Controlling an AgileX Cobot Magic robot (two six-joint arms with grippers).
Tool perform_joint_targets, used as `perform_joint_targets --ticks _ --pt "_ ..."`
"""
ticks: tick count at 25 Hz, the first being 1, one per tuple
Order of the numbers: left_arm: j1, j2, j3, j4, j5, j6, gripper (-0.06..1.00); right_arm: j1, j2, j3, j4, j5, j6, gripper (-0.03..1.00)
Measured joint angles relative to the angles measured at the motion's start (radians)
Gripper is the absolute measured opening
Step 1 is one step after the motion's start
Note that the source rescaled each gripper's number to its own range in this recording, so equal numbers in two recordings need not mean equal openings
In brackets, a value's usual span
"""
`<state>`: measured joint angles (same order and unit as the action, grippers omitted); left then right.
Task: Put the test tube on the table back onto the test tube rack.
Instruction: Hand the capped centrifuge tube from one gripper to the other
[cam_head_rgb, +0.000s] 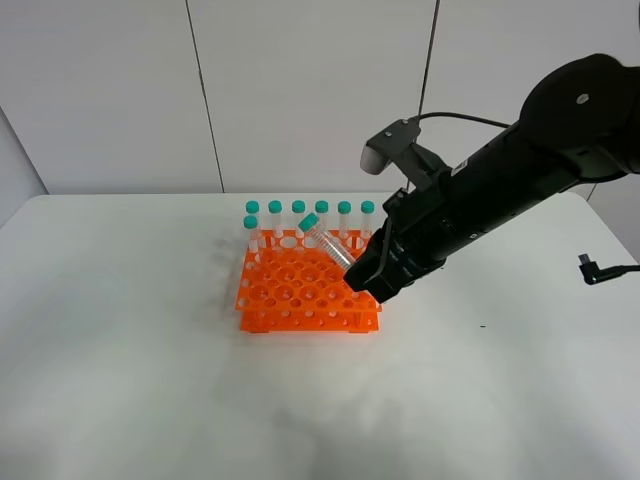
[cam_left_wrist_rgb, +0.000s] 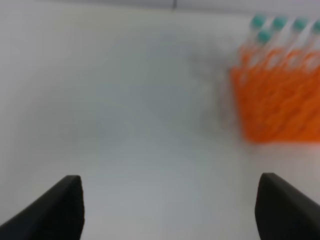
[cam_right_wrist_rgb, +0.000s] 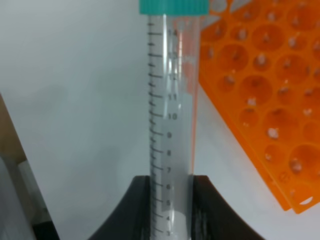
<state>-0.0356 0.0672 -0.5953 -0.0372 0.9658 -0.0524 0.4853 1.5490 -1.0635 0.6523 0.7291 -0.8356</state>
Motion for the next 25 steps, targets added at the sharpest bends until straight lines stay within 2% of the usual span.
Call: perform_joint_targets --ticks 2,5,10,12,16,19,23,25 --pt "0.000 0.082 -0.041 -0.058 -0.038 0.020 1.00 -0.001 0.002 0.000 0.018 0.000 -0.018 0.01" --pt "0.000 0.241 -0.096 -0.191 -0.120 0.086 1.00 -0.001 0.001 0.000 0.043 0.000 -0.040 0.01" --pt "0.000 0.522 -0.169 -0.402 -0.247 0.255 1.00 -0.001 0.001 0.000 0.065 0.001 -0.044 0.01" --pt "0.000 0.632 -0.181 -0.516 -0.287 0.341 1.00 -0.001 0.001 0.000 0.073 0.003 -0.046 0.01" --pt "0.000 0.848 -0.183 -0.803 -0.339 0.538 1.00 -0.001 0.001 0.000 0.079 0.009 -0.047 0.01" --pt "0.000 1.005 -0.183 -1.035 -0.341 0.750 1.00 -0.001 0.001 0.000 0.079 0.009 -0.047 0.01" --pt "-0.006 1.161 -0.183 -1.336 -0.293 0.980 1.00 -0.001 0.001 0.000 0.079 0.009 -0.048 0.01" --pt "-0.039 1.220 -0.183 -1.459 -0.270 1.061 1.00 -0.001 0.001 0.000 0.079 0.009 -0.048 0.01"
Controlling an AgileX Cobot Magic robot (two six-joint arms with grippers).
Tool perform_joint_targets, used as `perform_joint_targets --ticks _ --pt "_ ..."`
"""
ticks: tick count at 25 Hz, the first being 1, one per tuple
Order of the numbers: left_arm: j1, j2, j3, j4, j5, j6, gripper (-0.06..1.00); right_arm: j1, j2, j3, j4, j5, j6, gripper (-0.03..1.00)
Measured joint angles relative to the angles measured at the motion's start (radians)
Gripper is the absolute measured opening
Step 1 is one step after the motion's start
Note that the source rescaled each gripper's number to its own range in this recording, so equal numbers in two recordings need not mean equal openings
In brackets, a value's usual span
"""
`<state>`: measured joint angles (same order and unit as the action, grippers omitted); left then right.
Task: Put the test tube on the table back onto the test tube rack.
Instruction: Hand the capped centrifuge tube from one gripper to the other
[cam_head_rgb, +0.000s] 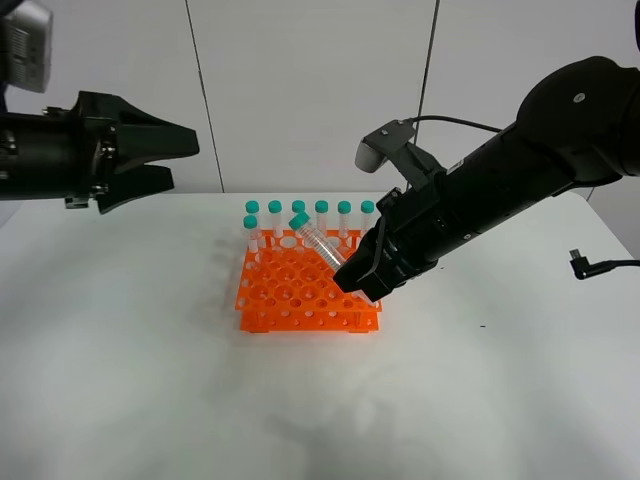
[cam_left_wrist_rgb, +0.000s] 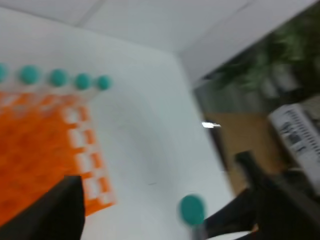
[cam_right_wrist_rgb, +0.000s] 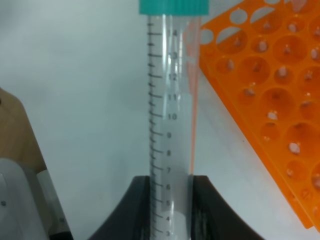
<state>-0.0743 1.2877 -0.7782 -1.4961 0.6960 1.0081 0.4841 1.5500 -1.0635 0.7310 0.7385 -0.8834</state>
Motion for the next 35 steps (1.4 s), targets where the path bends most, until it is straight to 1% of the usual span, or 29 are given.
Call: perform_joint_targets --ticks 3,5,7,11,18,23,28,35 --pt "-0.084 0.075 0.000 -0.123 0.002 0.107 1.00 0.000 0.000 0.000 0.000 0.000 0.000 0.01" --pt "-0.140 0.113 0.000 -0.180 -0.003 0.150 1.00 0.000 0.000 0.000 0.001 0.000 0.000 0.01" --pt "-0.189 0.144 0.000 -0.210 -0.011 0.181 1.00 0.000 0.000 0.000 0.001 0.000 0.000 0.01" --pt "-0.240 0.196 0.000 -0.224 -0.044 0.207 1.00 0.000 0.000 0.000 0.009 0.000 0.000 0.01" --pt "-0.287 0.259 0.000 -0.227 -0.058 0.211 1.00 0.000 0.000 0.000 0.030 -0.001 -0.003 0.01" --pt "-0.292 0.261 -0.008 -0.227 -0.058 0.207 1.00 0.000 0.000 0.000 0.030 -0.002 -0.003 0.01" --pt "-0.292 0.261 -0.048 -0.230 -0.056 0.195 1.00 0.000 0.000 0.000 0.030 -0.003 -0.003 0.01" --pt "-0.292 0.283 -0.055 -0.234 -0.020 0.163 1.00 0.000 0.000 0.000 0.030 -0.007 -0.003 0.01"
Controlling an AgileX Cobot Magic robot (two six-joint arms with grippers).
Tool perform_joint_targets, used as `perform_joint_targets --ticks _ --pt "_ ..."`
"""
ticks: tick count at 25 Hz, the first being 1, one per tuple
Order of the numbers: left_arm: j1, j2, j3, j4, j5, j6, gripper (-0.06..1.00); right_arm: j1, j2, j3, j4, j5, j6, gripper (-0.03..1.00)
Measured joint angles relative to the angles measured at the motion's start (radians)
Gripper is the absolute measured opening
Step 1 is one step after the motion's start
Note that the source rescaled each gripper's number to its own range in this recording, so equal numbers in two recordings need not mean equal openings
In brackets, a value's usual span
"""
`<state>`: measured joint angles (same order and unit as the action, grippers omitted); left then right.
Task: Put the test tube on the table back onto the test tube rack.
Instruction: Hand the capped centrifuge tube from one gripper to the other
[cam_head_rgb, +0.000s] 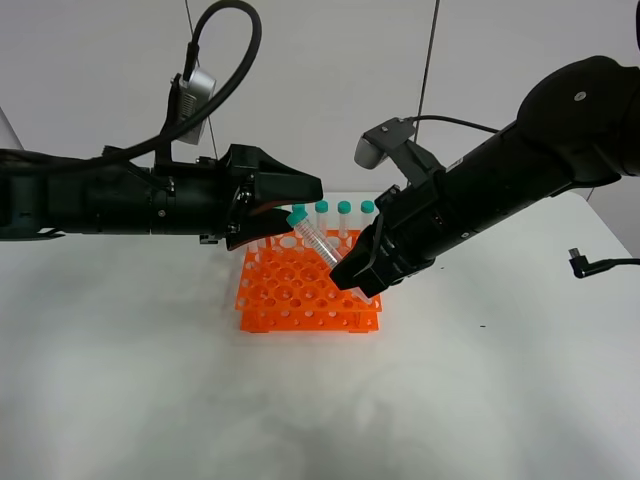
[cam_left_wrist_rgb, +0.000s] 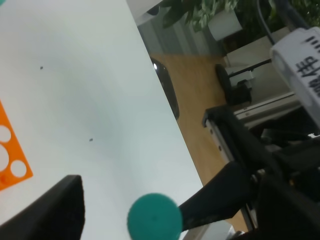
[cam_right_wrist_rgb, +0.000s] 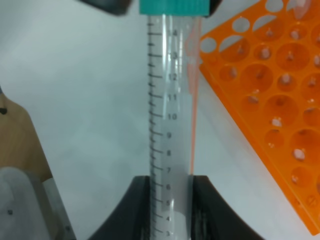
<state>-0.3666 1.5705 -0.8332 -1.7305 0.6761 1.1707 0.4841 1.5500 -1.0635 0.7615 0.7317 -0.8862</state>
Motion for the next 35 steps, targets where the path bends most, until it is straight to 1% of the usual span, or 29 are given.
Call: perform_joint_targets --ticks 12,17,20,22,30,35 --pt "0.000 0.006 -0.012 0.000 0.009 -0.007 0.99 0.000 0.000 0.000 0.000 -0.012 -0.001 0.01" --pt "-0.032 0.006 -0.012 0.000 0.008 -0.007 0.91 0.000 0.000 0.000 0.000 -0.012 -0.001 0.01" --pt "-0.054 0.006 -0.012 0.000 -0.016 -0.007 0.85 0.000 0.000 0.000 0.000 -0.012 -0.001 0.01" --pt "-0.057 0.006 -0.013 0.000 -0.028 -0.007 0.83 0.000 0.000 0.000 0.000 -0.012 -0.001 0.01" --pt "-0.057 0.006 -0.013 0.000 -0.074 -0.005 0.82 0.000 0.000 0.000 0.000 -0.012 -0.001 0.01" --pt "-0.057 0.006 -0.013 0.000 -0.075 -0.004 0.82 0.000 0.000 0.000 0.000 -0.012 -0.001 0.01"
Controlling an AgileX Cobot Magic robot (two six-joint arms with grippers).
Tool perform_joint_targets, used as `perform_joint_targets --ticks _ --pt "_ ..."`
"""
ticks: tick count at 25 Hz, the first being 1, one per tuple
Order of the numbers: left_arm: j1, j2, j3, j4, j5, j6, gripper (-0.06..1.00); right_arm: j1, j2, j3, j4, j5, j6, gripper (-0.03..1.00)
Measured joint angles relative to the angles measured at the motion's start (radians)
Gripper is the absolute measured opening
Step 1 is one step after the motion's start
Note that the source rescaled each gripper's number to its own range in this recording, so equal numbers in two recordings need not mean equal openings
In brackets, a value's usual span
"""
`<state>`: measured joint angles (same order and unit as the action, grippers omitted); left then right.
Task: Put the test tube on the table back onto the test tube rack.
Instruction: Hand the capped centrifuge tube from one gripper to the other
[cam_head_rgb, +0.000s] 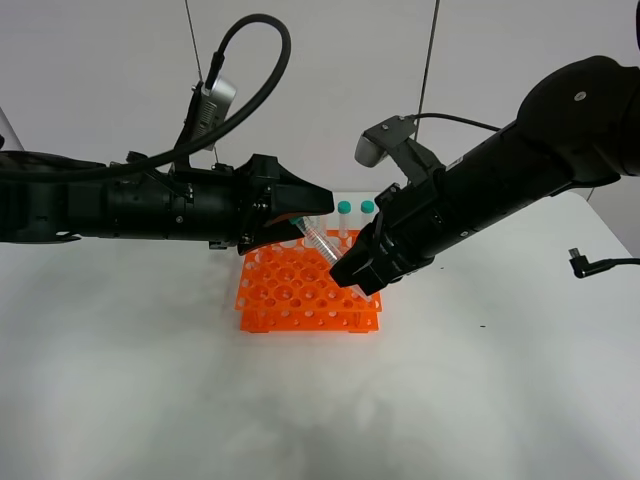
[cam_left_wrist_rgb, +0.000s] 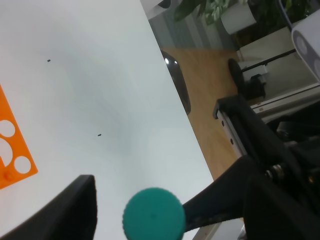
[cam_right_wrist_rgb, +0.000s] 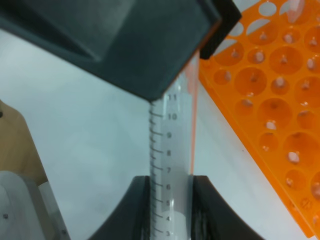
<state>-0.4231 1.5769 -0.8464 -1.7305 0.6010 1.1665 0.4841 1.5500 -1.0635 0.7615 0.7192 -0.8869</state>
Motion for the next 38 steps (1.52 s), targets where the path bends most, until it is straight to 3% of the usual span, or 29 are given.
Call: perform_joint_targets --ticks 20,24,30,38 --pt "0.000 0.000 -0.021 0.000 0.000 -0.012 0.81 0.000 0.000 0.000 0.000 -0.014 0.012 0.01" --pt "0.000 0.000 -0.021 0.000 -0.003 -0.012 0.59 0.000 0.000 0.000 0.000 -0.014 0.012 0.01" --pt "0.000 0.000 -0.021 0.004 -0.029 -0.012 0.03 0.000 0.000 0.000 0.002 -0.016 0.012 0.01" --pt "0.000 0.000 -0.021 0.004 -0.029 -0.012 0.00 0.000 0.000 0.000 0.003 -0.017 0.012 0.01"
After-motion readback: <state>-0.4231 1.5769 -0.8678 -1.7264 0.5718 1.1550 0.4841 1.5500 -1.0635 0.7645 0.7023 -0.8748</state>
